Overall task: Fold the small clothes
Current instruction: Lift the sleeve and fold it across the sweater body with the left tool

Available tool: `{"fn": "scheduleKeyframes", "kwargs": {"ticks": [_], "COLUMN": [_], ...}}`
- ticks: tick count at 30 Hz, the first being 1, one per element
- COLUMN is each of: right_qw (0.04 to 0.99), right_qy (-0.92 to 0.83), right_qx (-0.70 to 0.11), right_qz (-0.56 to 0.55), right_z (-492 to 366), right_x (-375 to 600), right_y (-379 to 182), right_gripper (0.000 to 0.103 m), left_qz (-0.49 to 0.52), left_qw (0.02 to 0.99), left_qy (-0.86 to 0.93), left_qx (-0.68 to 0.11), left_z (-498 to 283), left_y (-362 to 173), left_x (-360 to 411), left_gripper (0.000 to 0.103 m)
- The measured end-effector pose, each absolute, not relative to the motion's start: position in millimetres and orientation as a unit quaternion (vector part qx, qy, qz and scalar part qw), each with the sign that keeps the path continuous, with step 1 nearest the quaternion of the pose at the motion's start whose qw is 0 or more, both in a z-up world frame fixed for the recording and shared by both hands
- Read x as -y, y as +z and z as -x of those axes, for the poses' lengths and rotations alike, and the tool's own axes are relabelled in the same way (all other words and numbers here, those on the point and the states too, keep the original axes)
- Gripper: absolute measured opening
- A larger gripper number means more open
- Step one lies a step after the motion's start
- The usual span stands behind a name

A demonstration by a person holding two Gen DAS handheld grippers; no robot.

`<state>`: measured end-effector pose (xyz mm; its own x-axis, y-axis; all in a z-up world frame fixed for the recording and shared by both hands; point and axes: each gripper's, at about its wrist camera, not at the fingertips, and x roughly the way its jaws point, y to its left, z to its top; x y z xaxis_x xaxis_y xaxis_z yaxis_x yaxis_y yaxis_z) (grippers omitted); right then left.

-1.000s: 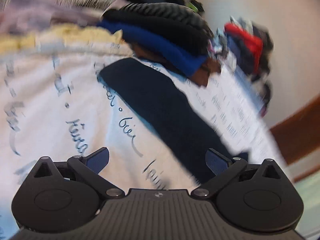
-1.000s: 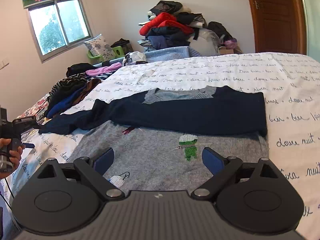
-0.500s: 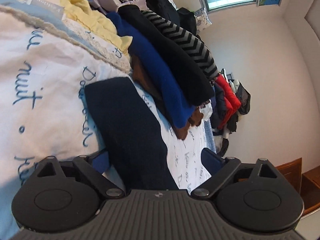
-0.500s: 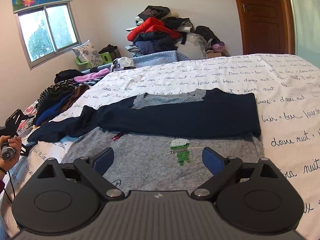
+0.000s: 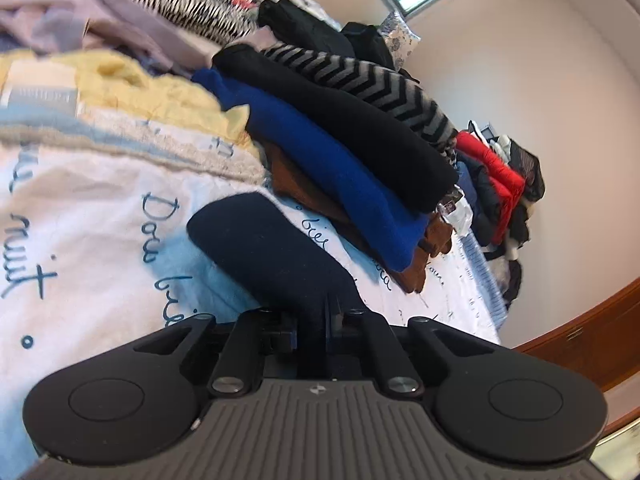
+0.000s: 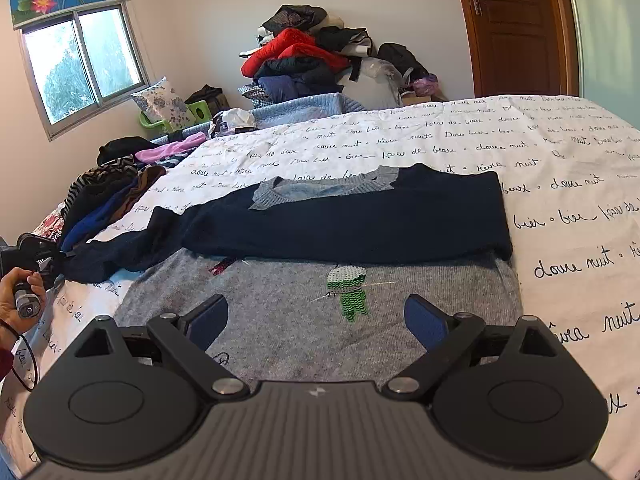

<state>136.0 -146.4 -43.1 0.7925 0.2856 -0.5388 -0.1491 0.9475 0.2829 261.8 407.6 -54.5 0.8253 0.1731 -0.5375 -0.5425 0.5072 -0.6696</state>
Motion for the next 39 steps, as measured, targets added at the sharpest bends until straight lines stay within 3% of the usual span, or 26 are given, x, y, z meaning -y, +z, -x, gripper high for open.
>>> {"fn": "scheduleKeyframes", "kwargs": {"ticks": [6, 12, 30, 39], "right_qw": [0.941, 0.938, 0.931, 0.927], "right_qy": [0.117, 0.115, 0.111, 0.109], "right_qx": [-0.300, -0.306, -0.306, -0.302], "right_qz": [-0.105, -0.117, -0.167, -0.194], "right_z": [-131.0, -128.7, -109.1, -101.4], "right_x": [147.1, 157.3, 195.5, 214.1], "right_y": [-45.2, -50.5, -64.1, -70.3], "right_gripper": [0.096, 0.096, 0.096, 0.096], "left_qz": [0.299, 0.234, 0.147, 0.126], "left_qw": [0.908, 0.941, 0.983, 0.990], "left_qy": [0.218, 0.166, 0.080, 0.024], "left_qx": [-0.198, -0.178, -0.070, -0.066], "left_z": [-260.6, -263.4, -255.7, -261.5], "left_y": [-16.7, 17.9, 107.8, 123.0], "left_x": [-355.5, -292.4, -130.9, -67.3], "left_gripper": [0.009, 0.009, 0.009, 0.009]}}
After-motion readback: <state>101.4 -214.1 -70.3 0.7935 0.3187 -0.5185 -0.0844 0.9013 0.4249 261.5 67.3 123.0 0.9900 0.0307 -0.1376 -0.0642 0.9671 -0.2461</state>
